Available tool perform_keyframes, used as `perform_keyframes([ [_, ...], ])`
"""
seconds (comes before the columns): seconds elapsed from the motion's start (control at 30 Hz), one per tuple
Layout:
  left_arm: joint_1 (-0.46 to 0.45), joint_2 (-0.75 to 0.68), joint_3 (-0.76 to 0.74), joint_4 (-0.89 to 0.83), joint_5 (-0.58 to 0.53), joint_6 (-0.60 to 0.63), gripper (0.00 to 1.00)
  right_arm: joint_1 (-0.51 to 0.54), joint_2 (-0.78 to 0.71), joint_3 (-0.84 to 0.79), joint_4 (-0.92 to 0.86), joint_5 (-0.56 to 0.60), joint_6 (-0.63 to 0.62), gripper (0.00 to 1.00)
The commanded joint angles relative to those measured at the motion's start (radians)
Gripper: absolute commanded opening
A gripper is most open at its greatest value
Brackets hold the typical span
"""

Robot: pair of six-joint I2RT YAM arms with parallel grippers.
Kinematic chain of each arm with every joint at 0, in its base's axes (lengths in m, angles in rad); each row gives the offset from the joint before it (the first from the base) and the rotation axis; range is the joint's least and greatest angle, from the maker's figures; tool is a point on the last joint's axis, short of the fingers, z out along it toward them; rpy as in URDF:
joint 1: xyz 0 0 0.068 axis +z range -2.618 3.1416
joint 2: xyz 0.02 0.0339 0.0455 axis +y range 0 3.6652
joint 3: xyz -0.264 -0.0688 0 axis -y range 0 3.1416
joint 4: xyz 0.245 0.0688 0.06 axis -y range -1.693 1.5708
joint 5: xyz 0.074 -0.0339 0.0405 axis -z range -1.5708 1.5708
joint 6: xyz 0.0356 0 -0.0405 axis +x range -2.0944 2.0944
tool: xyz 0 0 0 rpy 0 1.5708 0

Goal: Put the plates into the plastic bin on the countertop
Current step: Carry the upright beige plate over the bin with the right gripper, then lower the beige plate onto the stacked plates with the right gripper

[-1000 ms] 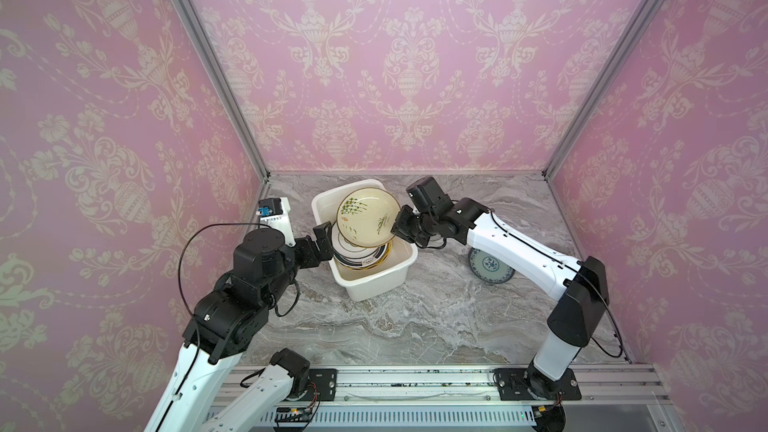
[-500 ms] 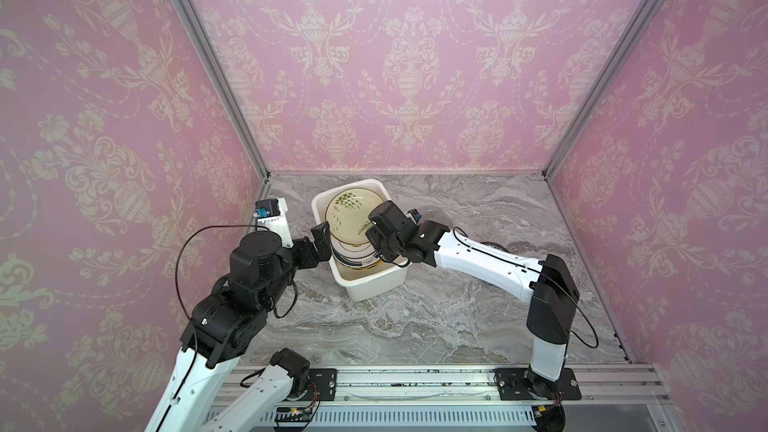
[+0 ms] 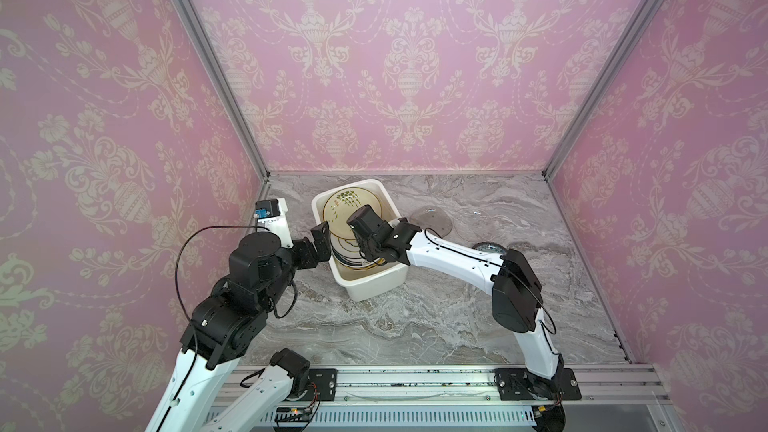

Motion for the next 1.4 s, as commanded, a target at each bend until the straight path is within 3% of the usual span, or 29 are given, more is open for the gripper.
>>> perform_keyframes([
  [0.0, 0.007, -0.003, -0.012, 0.02, -0.034, 0.041, 0.99, 0.003, -0.002, 0.044, 0.02, 0.053, 0.047, 0.0],
  [1.0, 0.007, 0.023, -0.036, 0.055, -0.059, 0.122, 0.99, -0.016, 0.141, 0.068, -0.028, 0.007, 0.111, 0.0],
  [1.37, 0.006, 0.019, -0.015, 0.038, -0.068, 0.13, 0.99, -0.017, 0.128, 0.041, -0.02, 0.01, 0.114, 0.26],
])
